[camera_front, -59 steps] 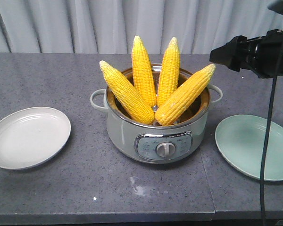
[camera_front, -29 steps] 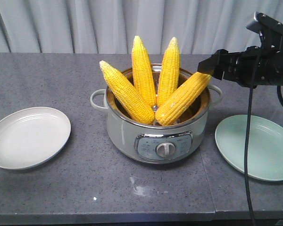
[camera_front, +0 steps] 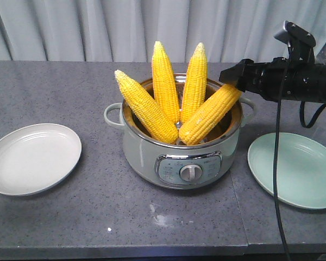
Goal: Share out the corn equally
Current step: 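Reach both grippers toward the corn cobs in the pot, then grasp one corn cob with each gripper and lift out of pot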
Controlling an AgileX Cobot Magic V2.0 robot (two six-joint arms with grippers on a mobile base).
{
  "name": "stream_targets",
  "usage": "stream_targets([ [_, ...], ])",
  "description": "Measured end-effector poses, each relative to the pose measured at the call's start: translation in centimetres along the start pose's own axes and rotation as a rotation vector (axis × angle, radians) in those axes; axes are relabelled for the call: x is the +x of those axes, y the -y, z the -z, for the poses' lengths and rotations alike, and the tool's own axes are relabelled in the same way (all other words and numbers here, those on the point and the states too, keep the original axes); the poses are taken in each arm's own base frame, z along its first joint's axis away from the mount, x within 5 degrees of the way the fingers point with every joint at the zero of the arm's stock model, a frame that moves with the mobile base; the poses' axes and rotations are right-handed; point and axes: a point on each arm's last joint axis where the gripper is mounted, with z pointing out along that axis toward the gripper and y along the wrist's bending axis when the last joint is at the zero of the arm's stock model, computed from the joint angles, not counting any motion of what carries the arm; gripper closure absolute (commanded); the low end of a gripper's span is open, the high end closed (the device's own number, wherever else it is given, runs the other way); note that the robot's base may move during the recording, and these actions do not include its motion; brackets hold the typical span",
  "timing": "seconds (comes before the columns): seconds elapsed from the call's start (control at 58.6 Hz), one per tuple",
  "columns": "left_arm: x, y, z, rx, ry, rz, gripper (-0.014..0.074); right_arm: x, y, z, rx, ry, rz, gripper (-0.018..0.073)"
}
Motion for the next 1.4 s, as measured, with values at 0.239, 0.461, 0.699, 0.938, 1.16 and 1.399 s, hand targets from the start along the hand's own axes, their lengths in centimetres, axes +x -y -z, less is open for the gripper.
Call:
stream_targets([
  [0.239,0.0,0.0,0.0,0.0,0.0,0.0,0.0157,0.0,-0.2,0.0,-0.023,0.003,0.002,0.0201],
  [0.461,0.0,0.0,0.0,0.0,0.0,0.0,0.0157,0.0,-0.3,0.0,-0.029,0.0,0.002,0.041],
  [0.699,0.0,0.0,0.0,0.0,0.0,0.0,0.0157,-0.1,-0.5,0.1,-0.046,0.005,-0.012,0.0559],
  [0.938,0.0,0.0,0.0,0.0,0.0,0.0,0.0157,-4.1,-3.9,4.2,-0.111,0.159,0.1,0.0566],
  [1.16,-0.5,0.2,-0.2,0.027,0.035,0.033,0.0157,-8.7,-9.0,11.5,-0.158,0.382,0.264,0.0564],
  [1.399,-3.5,2.6,-3.7,0.204,0.027,-0.002,0.0157,-9.2,-10.8,15.8,-0.063,0.448,0.403,0.0564],
])
